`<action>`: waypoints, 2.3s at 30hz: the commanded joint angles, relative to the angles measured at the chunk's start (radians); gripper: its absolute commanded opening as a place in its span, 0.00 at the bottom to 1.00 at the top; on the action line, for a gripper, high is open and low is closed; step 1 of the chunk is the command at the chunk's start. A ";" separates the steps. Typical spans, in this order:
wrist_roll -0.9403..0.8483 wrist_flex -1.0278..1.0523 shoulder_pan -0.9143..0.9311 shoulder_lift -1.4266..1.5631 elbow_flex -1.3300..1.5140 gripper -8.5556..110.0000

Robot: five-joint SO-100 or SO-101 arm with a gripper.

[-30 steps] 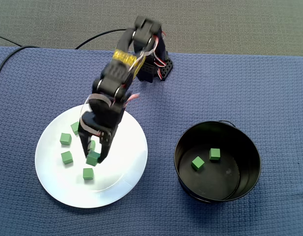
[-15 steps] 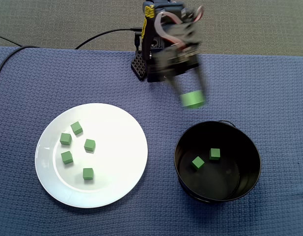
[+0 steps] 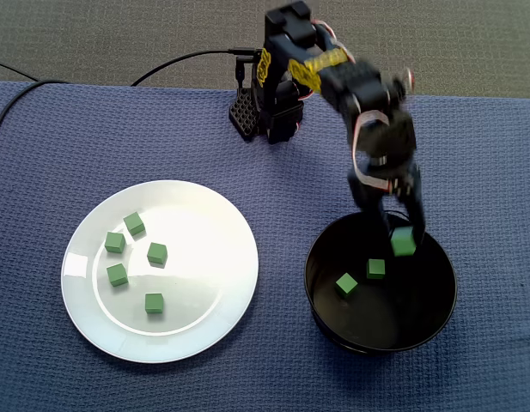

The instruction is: Pick up the items on the white plate and put them in the black container.

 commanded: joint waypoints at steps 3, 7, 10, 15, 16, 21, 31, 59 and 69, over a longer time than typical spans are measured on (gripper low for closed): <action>0.081 0.008 0.006 -0.155 0.002 0.07; 0.075 -0.002 -0.005 -0.196 0.034 0.07; 0.054 -0.002 -0.011 -0.164 0.060 0.22; -0.060 0.152 0.009 -0.058 -0.009 0.35; -0.101 0.198 0.023 -0.028 -0.034 0.36; -0.278 0.434 0.186 0.158 -0.183 0.36; -0.035 0.693 0.922 0.238 -0.273 0.38; -0.571 0.310 1.466 -0.347 -0.083 0.34; -0.580 0.331 1.422 -0.453 -0.124 0.31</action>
